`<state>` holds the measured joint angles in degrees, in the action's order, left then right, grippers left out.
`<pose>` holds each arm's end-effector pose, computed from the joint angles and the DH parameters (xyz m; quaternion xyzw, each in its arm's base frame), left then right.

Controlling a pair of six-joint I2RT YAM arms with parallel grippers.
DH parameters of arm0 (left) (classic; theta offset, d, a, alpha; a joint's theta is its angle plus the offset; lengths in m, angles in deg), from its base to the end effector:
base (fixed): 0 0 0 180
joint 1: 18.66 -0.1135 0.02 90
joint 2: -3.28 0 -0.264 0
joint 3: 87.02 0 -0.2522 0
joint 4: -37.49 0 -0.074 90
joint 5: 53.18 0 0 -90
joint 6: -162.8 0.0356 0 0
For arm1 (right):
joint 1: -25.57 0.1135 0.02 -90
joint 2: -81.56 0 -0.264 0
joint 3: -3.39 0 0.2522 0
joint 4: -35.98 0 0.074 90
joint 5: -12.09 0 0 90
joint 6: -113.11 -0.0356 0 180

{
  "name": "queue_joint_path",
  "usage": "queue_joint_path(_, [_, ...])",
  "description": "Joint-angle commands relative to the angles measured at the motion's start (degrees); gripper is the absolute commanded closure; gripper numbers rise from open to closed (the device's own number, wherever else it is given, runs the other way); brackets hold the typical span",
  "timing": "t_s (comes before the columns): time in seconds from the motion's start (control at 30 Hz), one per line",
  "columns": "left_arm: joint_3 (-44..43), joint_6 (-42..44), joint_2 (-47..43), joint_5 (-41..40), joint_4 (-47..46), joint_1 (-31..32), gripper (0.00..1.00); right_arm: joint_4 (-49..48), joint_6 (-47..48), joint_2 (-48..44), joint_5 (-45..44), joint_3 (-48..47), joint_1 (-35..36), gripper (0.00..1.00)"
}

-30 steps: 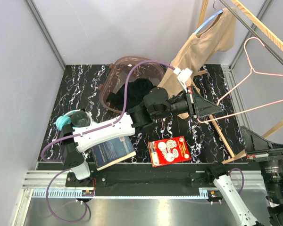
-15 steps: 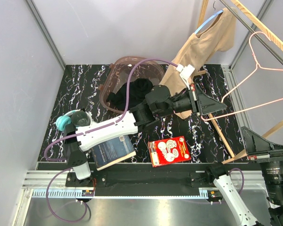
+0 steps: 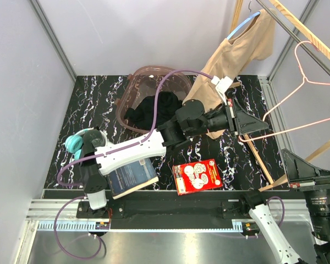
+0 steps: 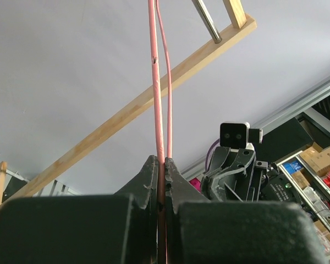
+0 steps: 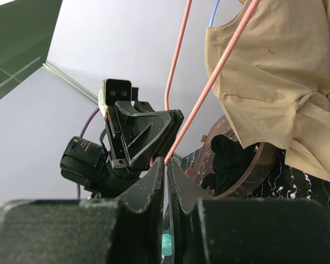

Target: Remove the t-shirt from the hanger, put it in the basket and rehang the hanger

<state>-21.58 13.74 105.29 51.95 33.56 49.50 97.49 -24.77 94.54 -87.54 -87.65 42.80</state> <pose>0.1495 -0.3980 0.4573 0.1522 0.5830 -0.7464 0.2824 -0.0751 -0.0295 0.4506 0.2224 0.5569 0.3875 0.7002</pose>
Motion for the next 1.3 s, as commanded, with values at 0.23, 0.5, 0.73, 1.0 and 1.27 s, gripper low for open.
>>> queue_joint_path(0.23, [-7.6,0.0,4.5,4.8,-1.9,0.8,1.0,-0.1,0.6,0.5,-1.4,-1.8,-0.1,0.87])
queue_joint_path(0.5, [-10.6,11.8,4.1,1.7,9.9,2.8,1.0,0.4,1.2,-0.7,-2.6,-2.3,0.0,0.87])
queue_joint_path(0.73, [-11.3,21.3,3.3,-3.4,16.5,5.1,1.0,0.9,1.9,-0.8,-3.7,-3.1,0.0,0.84])
queue_joint_path(1.0, [-10.4,28.7,2.0,-8.3,20.6,7.3,1.0,1.5,3.6,-0.2,-4.4,-4.5,0.0,0.84])
queue_joint_path(1.27, [-6.1,29.5,-1.3,-9.2,20.5,7.3,0.64,3.4,9.1,3.2,-3.6,-8.4,0.0,0.83])
